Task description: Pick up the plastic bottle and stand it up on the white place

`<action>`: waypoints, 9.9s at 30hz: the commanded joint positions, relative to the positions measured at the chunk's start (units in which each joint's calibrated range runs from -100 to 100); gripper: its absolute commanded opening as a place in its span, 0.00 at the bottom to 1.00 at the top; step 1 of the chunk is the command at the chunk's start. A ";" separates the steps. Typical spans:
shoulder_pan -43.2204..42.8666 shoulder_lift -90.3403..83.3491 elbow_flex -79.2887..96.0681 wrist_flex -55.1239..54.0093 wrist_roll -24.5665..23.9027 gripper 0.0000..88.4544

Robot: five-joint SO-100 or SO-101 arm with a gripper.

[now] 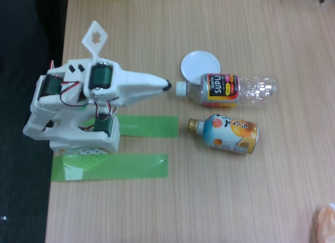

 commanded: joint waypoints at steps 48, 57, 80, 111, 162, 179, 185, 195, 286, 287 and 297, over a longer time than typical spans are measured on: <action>-13.47 44.27 -23.71 23.81 32.57 0.24; -6.58 43.93 -16.11 23.81 39.55 0.25; -25.03 28.73 -1.98 23.89 50.04 0.25; -30.43 62.83 -22.44 35.40 40.12 0.42; -26.06 73.16 0.01 3.81 40.18 0.42; -28.06 83.91 -9.41 3.21 40.12 0.42; -28.06 84.00 -8.41 3.12 40.12 0.42; -28.06 84.00 -6.42 3.12 40.12 0.42; -31.55 87.86 -21.63 6.73 40.12 0.15; -31.99 87.86 -23.53 7.41 40.12 0.15; -31.32 87.36 -41.91 20.63 40.02 0.15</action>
